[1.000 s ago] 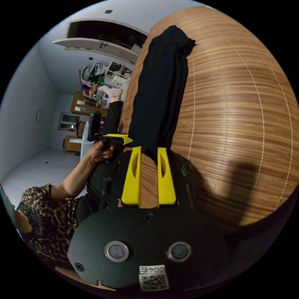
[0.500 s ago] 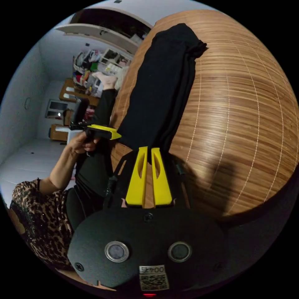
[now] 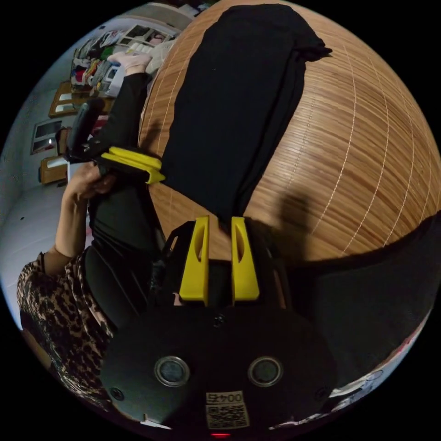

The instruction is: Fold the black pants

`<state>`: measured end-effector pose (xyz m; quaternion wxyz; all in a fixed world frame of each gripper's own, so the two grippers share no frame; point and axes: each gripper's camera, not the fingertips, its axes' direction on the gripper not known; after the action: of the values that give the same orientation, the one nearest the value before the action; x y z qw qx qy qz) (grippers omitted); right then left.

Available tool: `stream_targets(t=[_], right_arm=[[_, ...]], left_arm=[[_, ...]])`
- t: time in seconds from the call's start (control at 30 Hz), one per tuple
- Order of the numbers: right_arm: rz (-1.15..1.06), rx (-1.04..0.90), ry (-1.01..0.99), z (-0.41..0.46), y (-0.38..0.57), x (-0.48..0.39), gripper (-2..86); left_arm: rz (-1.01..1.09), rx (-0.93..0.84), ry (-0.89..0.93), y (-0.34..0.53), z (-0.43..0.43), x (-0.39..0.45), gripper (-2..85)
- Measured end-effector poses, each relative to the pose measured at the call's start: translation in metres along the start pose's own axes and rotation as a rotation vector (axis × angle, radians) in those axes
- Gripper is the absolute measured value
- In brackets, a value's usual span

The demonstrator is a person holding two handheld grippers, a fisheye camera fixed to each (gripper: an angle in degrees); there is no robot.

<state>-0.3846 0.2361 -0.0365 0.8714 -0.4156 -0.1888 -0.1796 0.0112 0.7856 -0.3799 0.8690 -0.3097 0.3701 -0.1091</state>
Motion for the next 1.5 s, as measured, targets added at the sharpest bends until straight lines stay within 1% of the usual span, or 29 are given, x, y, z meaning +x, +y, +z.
stream_targets(t=[0.07,0.13,0.17,0.2,0.23,0.3,0.37,0.47,0.6,0.67,0.87,1.0,1.27,1.43,1.5], right_arm=[[-0.021,-0.004,0.068,-0.011,0.002,-0.005,10.9],[-0.049,0.093,0.142,-0.033,0.006,-0.011,10.9],[-0.072,0.22,0.187,-0.056,0.01,-0.015,10.6],[-0.094,0.402,0.227,-0.082,0.016,-0.019,9.9],[-0.108,0.497,0.241,-0.095,0.02,-0.021,9.3],[-0.202,0.81,0.247,-0.135,0.028,-0.021,7.1],[-0.24,0.907,0.216,-0.151,0.016,-0.008,7.6],[-0.204,0.8,0.112,-0.166,-0.036,0.03,8.4],[-0.118,0.682,-0.015,-0.176,-0.101,0.085,9.8],[-0.077,0.646,-0.038,-0.173,-0.121,0.106,9.8],[0.009,0.651,-0.171,-0.15,-0.145,0.162,9.6],[0.008,0.642,-0.216,-0.15,-0.163,0.181,9.5],[-0.042,0.603,-0.179,-0.161,-0.191,0.189,8.9],[-0.047,0.613,-0.089,-0.171,-0.2,0.191,8.7],[-0.047,0.66,-0.071,-0.178,-0.202,0.193,8.7]], left_arm=[[0.034,0.023,0.019,0.007,-0.014,0.004,7.1],[0.079,0.087,0.037,0.014,-0.032,0.006,7.3],[0.108,0.15,0.04,0.018,-0.047,0.005,7.2],[0.136,0.235,0.031,0.021,-0.062,0.003,7.0],[0.147,0.287,0.024,0.022,-0.071,0.002,6.7],[0.193,0.507,0.001,0.022,-0.1,-0.007,5.0],[0.186,0.585,-0.015,0.01,-0.112,-0.018,3.8],[0.131,0.555,-0.042,-0.028,-0.122,-0.039,3.0],[0.105,0.567,-0.043,-0.071,-0.134,-0.06,3.3],[0.1,0.548,-0.033,-0.086,-0.135,-0.067,4.0],[0.09,0.545,-0.071,-0.107,-0.132,-0.078,7.5],[0.082,0.565,-0.02,-0.117,-0.139,-0.086,8.0],[0.084,0.566,-0.004,-0.138,-0.156,-0.092,7.8],[0.081,0.564,-0.004,-0.15,-0.164,-0.095,7.6],[0.082,0.57,-0.003,-0.155,-0.168,-0.095,7.8]])
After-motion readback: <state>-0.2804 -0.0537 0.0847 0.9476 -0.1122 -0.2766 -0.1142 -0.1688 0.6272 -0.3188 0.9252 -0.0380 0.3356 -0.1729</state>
